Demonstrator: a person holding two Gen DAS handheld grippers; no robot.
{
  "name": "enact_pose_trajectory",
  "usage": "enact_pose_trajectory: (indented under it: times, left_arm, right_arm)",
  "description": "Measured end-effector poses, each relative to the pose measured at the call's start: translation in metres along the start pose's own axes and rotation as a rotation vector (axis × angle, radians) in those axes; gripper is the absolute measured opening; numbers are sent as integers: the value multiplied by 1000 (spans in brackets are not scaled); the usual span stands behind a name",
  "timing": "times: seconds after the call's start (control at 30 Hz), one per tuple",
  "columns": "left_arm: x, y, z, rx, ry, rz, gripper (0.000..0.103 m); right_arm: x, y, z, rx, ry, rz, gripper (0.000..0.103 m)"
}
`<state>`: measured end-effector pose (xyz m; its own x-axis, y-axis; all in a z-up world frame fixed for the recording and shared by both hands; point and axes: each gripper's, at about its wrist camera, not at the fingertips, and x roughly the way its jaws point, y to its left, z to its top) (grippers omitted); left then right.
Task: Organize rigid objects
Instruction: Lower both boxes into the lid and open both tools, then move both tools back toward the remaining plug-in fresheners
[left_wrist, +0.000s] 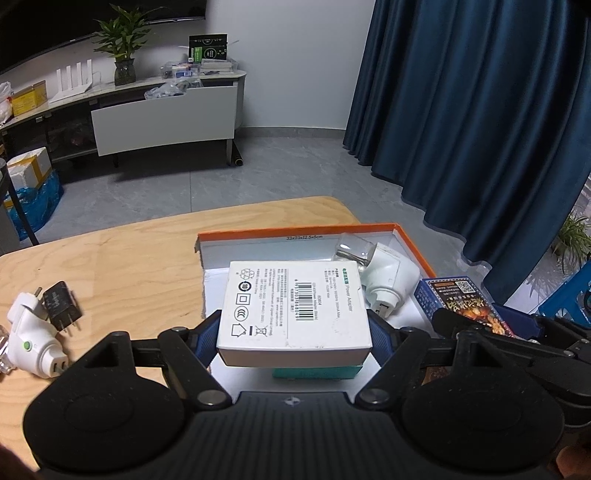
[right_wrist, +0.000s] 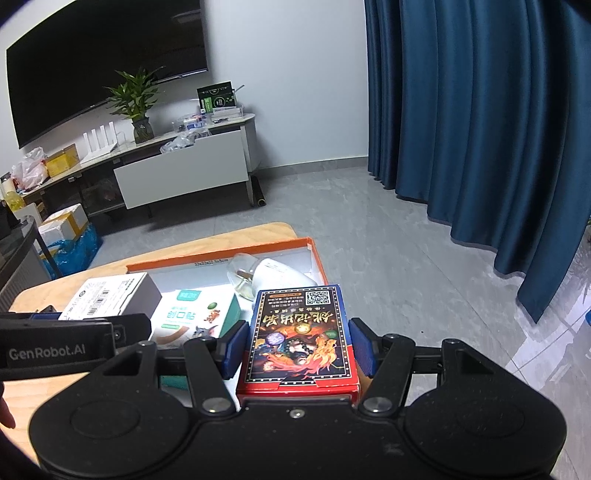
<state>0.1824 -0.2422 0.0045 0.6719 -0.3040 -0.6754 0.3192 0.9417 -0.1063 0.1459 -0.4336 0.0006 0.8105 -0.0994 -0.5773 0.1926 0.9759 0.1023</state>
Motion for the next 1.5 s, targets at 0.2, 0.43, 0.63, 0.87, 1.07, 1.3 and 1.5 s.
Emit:
enact_pose_trajectory:
  times: [0.2, 0.43, 0.63, 0.87, 1.07, 1.3, 1.5]
  left_arm:
    - [9, -3, 1, 6, 4, -15, 79]
    - [21, -11, 1, 3, 25, -53, 79]
    - [26, -18, -1, 7, 53, -109, 83]
    - [3, 3, -1, -16, 23, -75, 86]
    - [-23, 33, -9, -70, 14, -22, 87]
    - [-52, 68, -22, -112, 10, 68, 88]
    - [-74, 92, -29, -150, -5, 122, 88]
  right_arm:
    - [1, -6, 0, 15, -8, 1, 77]
    - [-14, -10, 8, 23, -60, -42, 79]
    - [-26, -9, 10, -1, -100, -98, 80]
    - [-32, 5, 13, -10, -105, -62, 81]
    - [-39, 35, 12, -49, -103, 9, 82]
    - [-44, 76, 7, -104, -81, 82, 82]
    - [-50, 107, 0, -150, -71, 135, 82]
